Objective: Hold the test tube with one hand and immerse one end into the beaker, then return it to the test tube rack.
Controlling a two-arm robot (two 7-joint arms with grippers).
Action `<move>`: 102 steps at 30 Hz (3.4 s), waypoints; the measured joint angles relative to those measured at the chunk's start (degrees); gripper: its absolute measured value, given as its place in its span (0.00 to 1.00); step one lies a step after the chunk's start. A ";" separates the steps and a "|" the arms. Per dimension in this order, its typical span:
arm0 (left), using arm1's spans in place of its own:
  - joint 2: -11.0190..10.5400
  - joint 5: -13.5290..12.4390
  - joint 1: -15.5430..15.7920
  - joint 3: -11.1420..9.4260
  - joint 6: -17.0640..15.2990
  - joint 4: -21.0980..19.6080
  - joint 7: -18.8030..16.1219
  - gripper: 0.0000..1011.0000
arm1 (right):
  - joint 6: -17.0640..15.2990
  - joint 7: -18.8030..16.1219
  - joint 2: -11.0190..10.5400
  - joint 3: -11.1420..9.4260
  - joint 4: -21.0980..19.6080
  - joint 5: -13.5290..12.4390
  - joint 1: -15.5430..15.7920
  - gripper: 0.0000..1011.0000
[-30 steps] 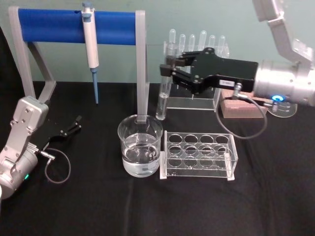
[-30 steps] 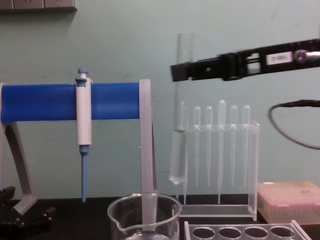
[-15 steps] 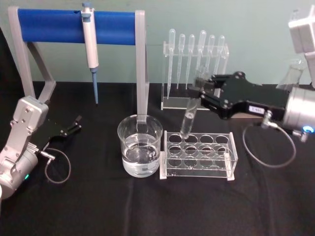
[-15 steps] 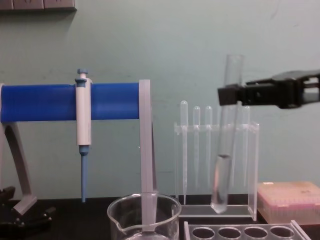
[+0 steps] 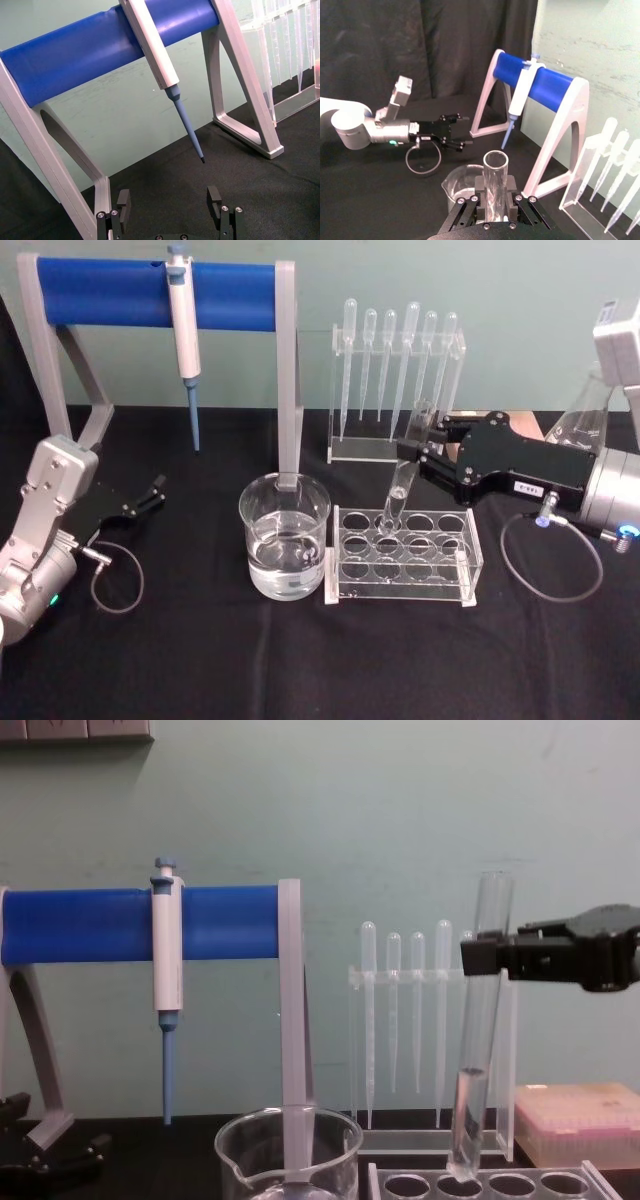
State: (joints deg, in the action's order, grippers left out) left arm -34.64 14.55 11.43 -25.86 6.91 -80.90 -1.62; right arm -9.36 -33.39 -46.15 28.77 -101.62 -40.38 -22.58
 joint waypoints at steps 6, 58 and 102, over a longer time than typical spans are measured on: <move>0.00 0.00 0.00 0.00 0.00 0.00 0.00 0.99 | 0.05 0.04 0.70 -0.16 0.91 1.53 0.76 0.24; 0.00 0.00 0.00 0.00 0.00 0.00 0.00 0.99 | 3.78 -1.71 6.66 -0.76 8.72 8.33 4.91 0.24; 0.00 0.00 0.00 0.00 0.00 0.00 0.00 0.99 | 7.12 6.03 8.07 -9.04 -0.16 5.06 11.06 0.99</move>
State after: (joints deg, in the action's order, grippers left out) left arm -34.65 14.55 11.43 -25.86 6.90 -80.90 -1.62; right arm -2.24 -27.36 -38.09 19.74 -101.78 -35.32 -11.52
